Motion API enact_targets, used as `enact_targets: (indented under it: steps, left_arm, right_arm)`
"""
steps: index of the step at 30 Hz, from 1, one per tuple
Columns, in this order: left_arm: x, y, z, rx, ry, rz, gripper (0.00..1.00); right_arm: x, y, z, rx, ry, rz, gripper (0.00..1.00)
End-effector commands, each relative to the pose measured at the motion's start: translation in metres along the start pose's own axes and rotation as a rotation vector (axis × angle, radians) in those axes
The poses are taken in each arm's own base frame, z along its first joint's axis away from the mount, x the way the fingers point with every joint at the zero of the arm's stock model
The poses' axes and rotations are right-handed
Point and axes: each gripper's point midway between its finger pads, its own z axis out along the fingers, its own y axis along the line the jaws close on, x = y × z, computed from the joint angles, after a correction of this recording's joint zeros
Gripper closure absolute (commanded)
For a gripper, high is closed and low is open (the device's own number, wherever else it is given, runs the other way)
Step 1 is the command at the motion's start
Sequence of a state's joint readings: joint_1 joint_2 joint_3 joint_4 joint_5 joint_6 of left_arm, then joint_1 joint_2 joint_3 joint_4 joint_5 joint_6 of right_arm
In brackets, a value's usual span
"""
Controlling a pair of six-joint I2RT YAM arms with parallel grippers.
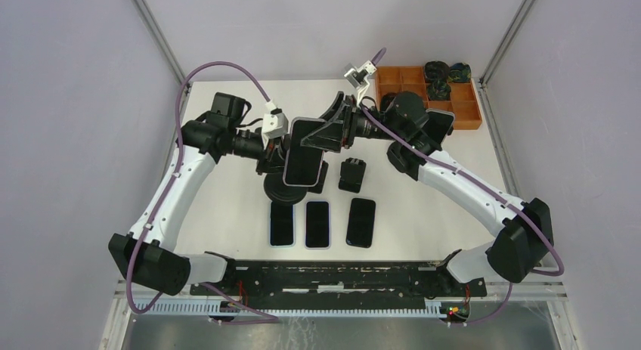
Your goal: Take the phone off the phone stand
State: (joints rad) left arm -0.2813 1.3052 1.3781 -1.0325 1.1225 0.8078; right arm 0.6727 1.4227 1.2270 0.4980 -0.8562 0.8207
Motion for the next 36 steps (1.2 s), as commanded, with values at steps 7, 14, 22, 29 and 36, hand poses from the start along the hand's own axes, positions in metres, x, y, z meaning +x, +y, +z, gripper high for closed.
enact_targets:
  steps: [7,14,22,29,36]
  left_arm:
    - [-0.014,-0.010,-0.008,0.011,-0.016,0.083,0.98]
    - [-0.015,-0.011,-0.008,0.011,-0.016,0.082,0.98]
    - [-0.019,-0.011,-0.009,0.011,-0.023,0.088,0.98]
    - [-0.023,-0.012,-0.010,0.012,-0.031,0.091,0.98]
    - [-0.036,-0.014,-0.013,0.011,-0.053,0.109,0.98]
  right_arm:
    - [-0.037,0.042,0.002,-0.115,-0.037,-0.147,0.54]
    - [-0.042,0.046,-0.005,-0.105,-0.044,-0.178,0.46]
    - [-0.040,0.047,-0.008,-0.100,-0.046,-0.180,0.46]
    - [-0.031,0.046,-0.011,-0.113,-0.035,-0.162,0.61]
    - [-0.024,0.046,-0.012,-0.134,-0.005,-0.164,0.54]
